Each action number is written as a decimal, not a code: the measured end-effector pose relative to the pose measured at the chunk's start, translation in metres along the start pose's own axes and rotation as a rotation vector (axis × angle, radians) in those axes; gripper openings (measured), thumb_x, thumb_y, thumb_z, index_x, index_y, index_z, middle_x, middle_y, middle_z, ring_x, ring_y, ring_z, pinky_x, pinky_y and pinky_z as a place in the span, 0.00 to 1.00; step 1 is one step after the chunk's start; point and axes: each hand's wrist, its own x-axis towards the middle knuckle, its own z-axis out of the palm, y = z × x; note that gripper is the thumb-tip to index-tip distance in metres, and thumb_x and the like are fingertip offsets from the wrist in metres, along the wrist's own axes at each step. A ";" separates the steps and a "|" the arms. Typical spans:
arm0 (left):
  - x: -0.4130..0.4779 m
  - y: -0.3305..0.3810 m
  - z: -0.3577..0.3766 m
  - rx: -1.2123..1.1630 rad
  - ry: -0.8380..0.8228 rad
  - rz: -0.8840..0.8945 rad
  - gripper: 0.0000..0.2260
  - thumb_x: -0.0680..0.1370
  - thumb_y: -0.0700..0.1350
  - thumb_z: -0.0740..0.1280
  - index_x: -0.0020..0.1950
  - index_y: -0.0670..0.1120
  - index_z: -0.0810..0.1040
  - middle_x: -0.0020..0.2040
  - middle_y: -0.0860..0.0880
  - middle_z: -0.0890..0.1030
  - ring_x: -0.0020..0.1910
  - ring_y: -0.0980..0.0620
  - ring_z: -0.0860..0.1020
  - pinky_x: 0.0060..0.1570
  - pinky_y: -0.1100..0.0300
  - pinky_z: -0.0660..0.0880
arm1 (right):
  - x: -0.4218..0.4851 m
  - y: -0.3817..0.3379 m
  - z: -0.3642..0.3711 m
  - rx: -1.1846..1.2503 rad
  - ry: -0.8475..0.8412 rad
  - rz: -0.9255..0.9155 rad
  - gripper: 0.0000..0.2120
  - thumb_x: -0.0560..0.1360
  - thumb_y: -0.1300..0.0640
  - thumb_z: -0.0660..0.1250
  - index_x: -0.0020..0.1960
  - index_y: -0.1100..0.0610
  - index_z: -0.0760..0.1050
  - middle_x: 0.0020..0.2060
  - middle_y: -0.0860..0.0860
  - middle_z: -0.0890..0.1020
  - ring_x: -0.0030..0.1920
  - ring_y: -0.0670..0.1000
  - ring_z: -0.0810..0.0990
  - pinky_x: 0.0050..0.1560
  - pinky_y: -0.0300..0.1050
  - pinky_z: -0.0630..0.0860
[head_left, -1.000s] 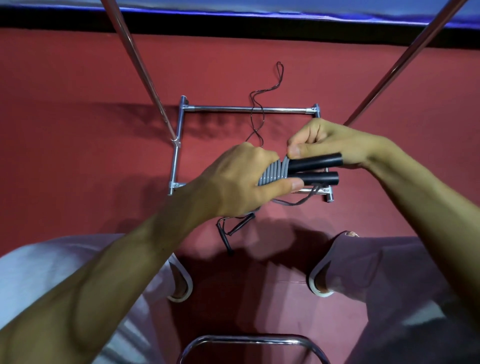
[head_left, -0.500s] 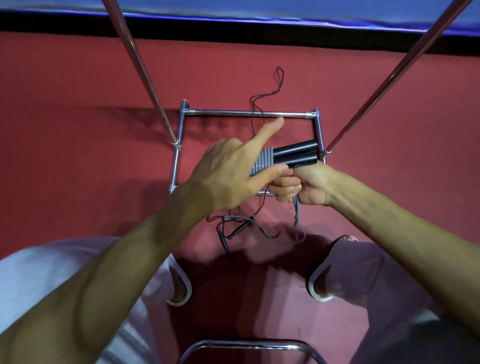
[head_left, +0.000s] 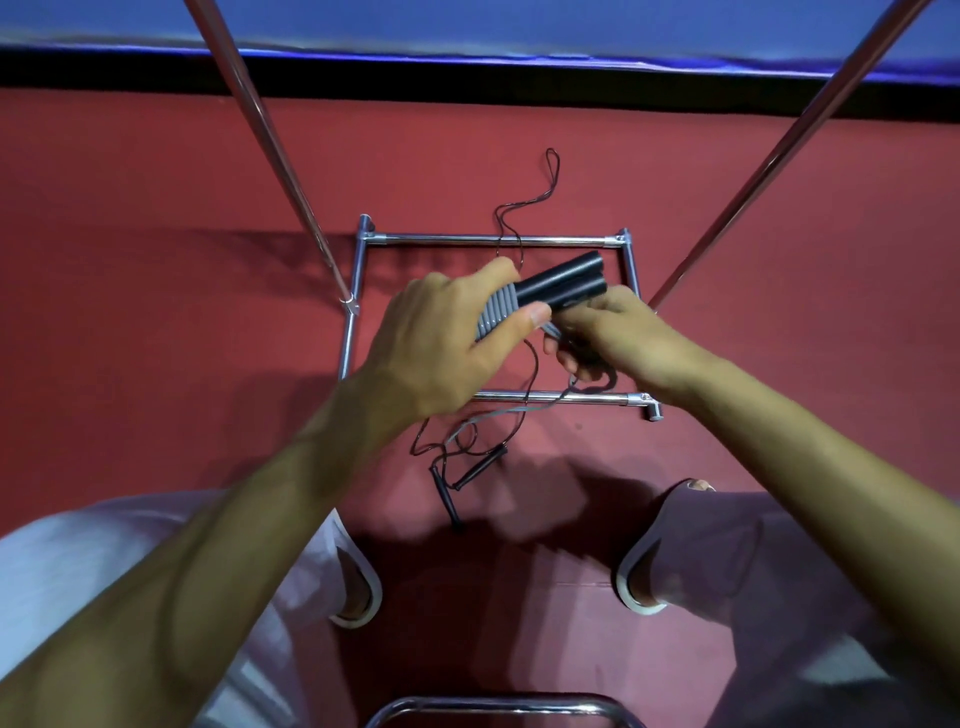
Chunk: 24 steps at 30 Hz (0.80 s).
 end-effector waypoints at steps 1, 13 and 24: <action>0.002 -0.002 -0.001 -0.033 -0.004 -0.032 0.20 0.79 0.65 0.58 0.47 0.48 0.73 0.30 0.48 0.72 0.31 0.43 0.73 0.33 0.50 0.71 | -0.003 0.000 -0.004 -0.018 0.032 -0.053 0.17 0.83 0.55 0.63 0.38 0.60 0.76 0.28 0.54 0.77 0.26 0.51 0.73 0.28 0.43 0.67; 0.015 -0.008 0.000 -0.763 -0.031 -0.449 0.22 0.85 0.50 0.62 0.42 0.32 0.74 0.33 0.44 0.63 0.24 0.53 0.60 0.22 0.66 0.57 | -0.010 -0.001 -0.012 -0.494 0.208 -0.381 0.16 0.83 0.51 0.66 0.42 0.59 0.83 0.25 0.48 0.79 0.23 0.49 0.76 0.31 0.45 0.76; 0.016 -0.007 -0.008 -0.747 -0.039 -0.468 0.24 0.85 0.52 0.61 0.45 0.30 0.75 0.26 0.53 0.66 0.21 0.56 0.62 0.21 0.67 0.58 | -0.014 -0.008 -0.012 -0.011 0.013 -0.135 0.13 0.79 0.52 0.72 0.45 0.61 0.74 0.25 0.51 0.65 0.25 0.49 0.59 0.25 0.41 0.56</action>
